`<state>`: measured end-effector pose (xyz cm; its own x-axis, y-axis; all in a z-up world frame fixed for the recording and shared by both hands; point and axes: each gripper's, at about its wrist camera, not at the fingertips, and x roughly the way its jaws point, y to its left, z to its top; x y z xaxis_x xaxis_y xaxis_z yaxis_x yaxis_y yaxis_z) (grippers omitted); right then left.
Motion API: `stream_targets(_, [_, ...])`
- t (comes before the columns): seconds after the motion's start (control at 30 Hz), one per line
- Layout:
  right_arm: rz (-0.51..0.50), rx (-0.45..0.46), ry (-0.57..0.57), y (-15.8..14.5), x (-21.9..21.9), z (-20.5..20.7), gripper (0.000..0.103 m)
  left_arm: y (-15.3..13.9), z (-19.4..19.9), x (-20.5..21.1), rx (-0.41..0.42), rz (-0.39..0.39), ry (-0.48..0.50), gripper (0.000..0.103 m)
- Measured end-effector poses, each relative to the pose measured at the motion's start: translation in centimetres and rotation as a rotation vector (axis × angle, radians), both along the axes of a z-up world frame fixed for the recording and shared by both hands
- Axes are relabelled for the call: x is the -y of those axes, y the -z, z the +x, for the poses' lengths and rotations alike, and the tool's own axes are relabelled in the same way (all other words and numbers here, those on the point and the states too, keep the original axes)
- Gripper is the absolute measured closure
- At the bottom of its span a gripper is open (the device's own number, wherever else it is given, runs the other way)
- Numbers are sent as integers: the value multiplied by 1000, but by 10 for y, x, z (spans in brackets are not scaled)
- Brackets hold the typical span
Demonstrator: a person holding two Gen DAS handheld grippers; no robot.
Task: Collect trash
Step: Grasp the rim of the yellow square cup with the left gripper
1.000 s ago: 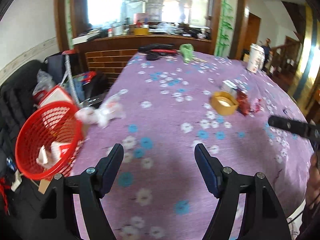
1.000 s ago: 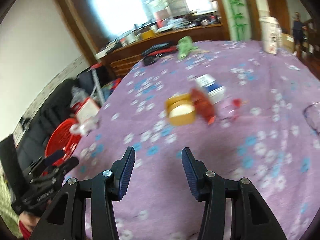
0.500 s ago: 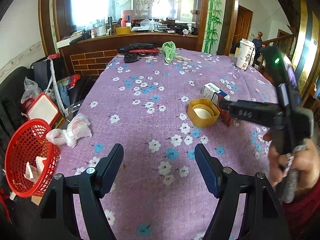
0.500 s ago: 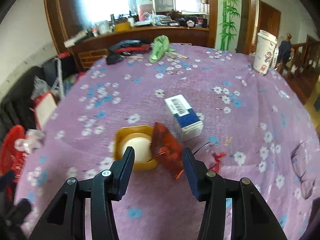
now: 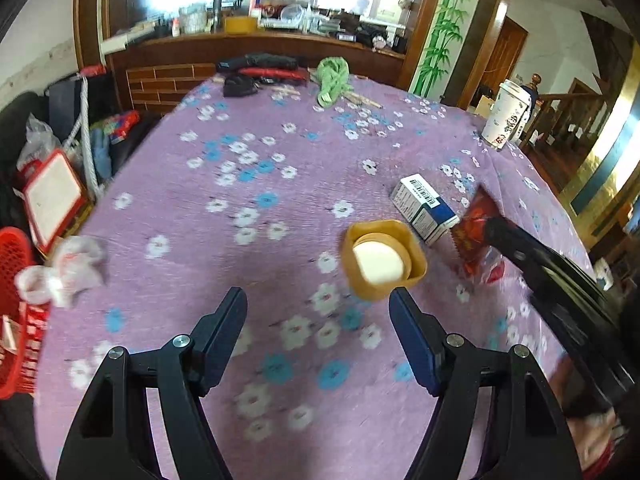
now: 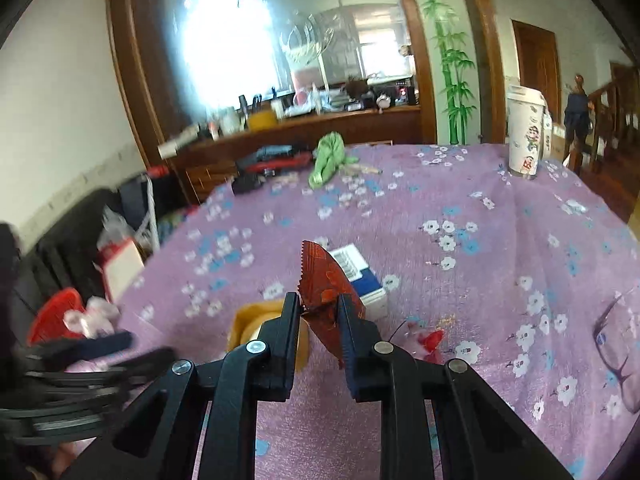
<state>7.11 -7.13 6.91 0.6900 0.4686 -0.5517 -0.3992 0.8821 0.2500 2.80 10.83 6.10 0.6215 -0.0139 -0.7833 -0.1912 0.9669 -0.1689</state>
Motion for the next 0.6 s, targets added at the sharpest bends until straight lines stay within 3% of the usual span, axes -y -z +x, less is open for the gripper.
stream_targets(0.13, [73,-1,35,-7,16,3,83,13,26,8,-35,-12,-6,33])
stream_targets(0.4, [108,-13,36,-8,21,3,82,42,59,17,-110,16,12,62])
stream_targets(0.6, [86,-14,23,-5,16,3,82,49,55,17,-92,16,57,84])
